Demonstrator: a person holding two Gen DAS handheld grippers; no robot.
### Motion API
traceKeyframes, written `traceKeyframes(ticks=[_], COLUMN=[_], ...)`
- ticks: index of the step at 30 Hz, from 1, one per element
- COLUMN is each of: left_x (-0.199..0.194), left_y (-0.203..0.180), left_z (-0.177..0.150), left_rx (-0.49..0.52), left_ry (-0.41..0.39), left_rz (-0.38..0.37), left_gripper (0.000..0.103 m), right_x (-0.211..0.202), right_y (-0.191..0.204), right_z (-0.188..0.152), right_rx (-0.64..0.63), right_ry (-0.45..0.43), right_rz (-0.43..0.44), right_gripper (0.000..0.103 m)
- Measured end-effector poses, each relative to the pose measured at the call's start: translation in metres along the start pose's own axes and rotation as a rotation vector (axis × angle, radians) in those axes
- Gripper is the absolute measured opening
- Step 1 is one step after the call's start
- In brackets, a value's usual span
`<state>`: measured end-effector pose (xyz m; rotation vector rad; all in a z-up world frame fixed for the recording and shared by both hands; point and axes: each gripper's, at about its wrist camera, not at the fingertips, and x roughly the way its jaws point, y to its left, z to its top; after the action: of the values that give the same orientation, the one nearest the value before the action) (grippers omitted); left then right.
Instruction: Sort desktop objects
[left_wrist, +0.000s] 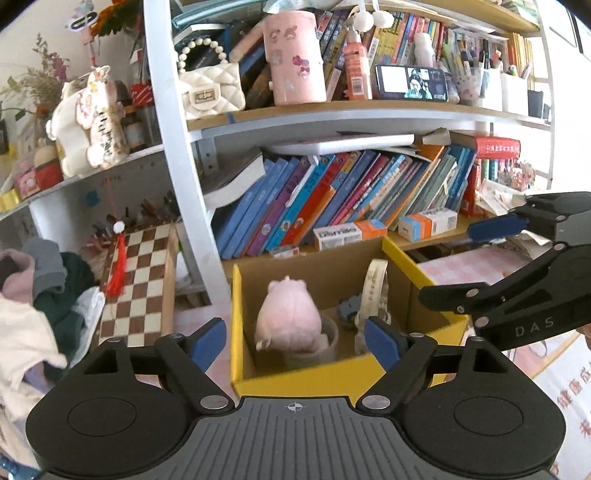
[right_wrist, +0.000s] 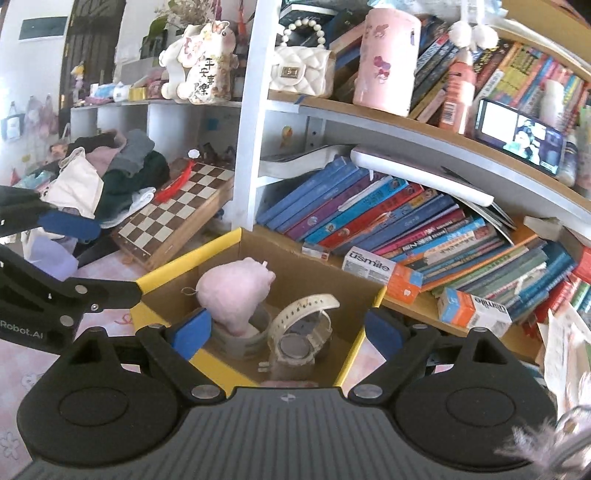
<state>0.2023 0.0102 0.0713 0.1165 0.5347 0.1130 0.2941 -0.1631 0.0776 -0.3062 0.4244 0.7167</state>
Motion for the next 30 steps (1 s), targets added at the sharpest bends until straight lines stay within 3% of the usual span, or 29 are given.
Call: traceKeyframes(ticks=[19, 30], left_x=[-0.075, -0.124], left_y=[0.010, 0.000], left_z=[-0.083, -0.127], left_rx=[-0.076, -0.065], left_ry=[0.048, 0.086], left_rz=[-0.033, -0.052], left_gripper=[0.089, 0.091], right_x=[-0.093, -0.142], right_y=[0.086, 0.140], right_z=[-0.084, -0.118], right_rx=[0.141, 0.144], right_ry=[0.067, 0.096], right_rz=[-0.190, -0.208], right_gripper=[0.094, 0.096])
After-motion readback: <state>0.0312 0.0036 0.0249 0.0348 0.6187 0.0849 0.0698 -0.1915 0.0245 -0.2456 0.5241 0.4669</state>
